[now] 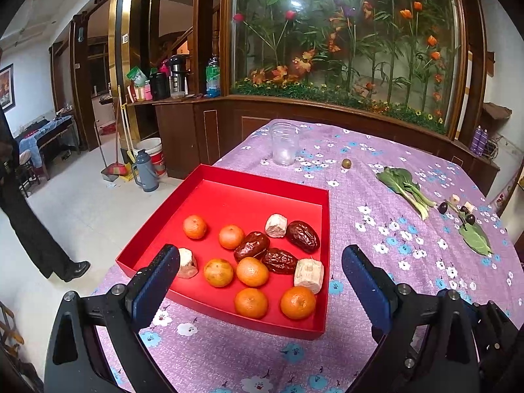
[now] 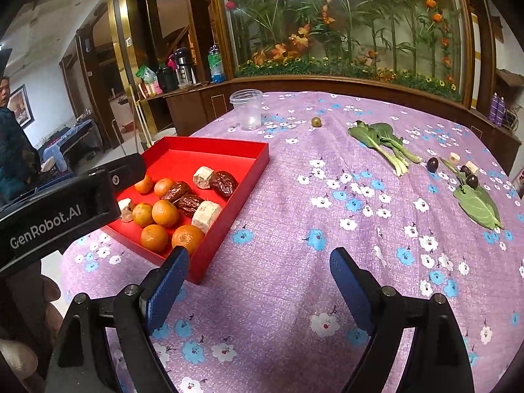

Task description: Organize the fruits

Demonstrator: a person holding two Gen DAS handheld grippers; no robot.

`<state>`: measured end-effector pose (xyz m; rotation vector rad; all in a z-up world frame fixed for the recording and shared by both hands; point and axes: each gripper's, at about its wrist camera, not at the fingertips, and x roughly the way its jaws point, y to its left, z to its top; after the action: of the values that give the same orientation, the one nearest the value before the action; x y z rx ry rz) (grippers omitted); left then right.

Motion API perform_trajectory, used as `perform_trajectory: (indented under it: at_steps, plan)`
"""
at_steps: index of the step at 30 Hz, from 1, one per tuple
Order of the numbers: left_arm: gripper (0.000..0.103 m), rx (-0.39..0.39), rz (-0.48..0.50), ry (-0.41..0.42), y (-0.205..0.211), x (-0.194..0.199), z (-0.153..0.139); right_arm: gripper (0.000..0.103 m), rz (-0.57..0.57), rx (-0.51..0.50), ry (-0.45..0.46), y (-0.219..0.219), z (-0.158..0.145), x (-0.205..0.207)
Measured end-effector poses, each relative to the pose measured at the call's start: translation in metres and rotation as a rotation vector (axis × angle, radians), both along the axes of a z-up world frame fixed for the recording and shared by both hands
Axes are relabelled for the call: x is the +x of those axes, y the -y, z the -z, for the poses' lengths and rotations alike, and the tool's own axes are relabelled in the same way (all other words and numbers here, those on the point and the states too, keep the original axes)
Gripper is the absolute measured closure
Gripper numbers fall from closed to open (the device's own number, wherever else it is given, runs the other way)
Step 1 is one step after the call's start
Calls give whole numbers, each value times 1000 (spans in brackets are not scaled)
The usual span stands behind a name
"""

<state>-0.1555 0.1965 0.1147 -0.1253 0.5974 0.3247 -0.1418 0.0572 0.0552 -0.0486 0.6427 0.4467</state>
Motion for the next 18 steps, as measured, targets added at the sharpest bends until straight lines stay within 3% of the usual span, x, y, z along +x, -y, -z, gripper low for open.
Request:
perform_trajectory:
  at_steps: [18]
  plan:
    - [4,-15,4,-33,-5,7,11,11,-6,-28,-23,-7,11,4]
